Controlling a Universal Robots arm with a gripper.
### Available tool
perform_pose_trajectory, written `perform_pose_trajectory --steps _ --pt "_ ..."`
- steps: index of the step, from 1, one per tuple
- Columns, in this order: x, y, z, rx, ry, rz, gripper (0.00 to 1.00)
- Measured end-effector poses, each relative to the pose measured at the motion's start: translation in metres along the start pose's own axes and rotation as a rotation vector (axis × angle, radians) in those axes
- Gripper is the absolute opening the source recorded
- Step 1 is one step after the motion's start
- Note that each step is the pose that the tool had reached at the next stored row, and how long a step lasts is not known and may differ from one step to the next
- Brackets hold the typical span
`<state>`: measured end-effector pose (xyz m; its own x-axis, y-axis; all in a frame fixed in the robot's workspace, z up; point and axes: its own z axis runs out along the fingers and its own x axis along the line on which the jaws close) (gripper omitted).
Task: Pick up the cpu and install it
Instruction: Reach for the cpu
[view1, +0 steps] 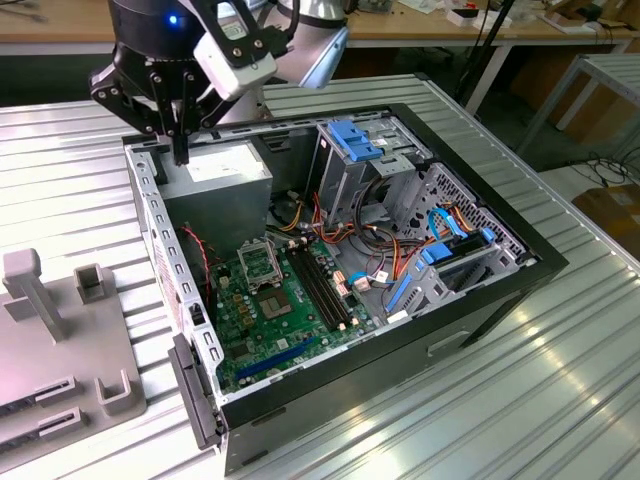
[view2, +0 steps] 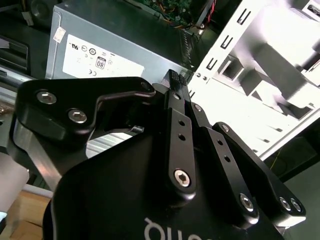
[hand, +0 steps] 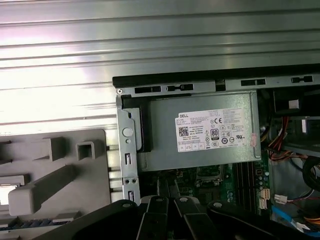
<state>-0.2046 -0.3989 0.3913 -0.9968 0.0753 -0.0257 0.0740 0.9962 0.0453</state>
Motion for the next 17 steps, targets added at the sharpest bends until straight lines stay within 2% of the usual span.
perform_pose_trajectory --steps 4,7,8,10,17 --pt "0.0042 -0.0003 0.0001 0.0 0.0 0.0 0.11" --pt "0.0316 -0.0024 0.0005 0.0 0.0001 0.0 0.11" --pt "0.0317 -0.0024 0.0005 0.0 0.0 0.0 0.11" --pt "0.0376 -0.0028 0.0003 0.0 0.0 0.0 0.11" --pt "0.0378 -0.0029 0.0003 0.0 0.0 0.0 0.11"
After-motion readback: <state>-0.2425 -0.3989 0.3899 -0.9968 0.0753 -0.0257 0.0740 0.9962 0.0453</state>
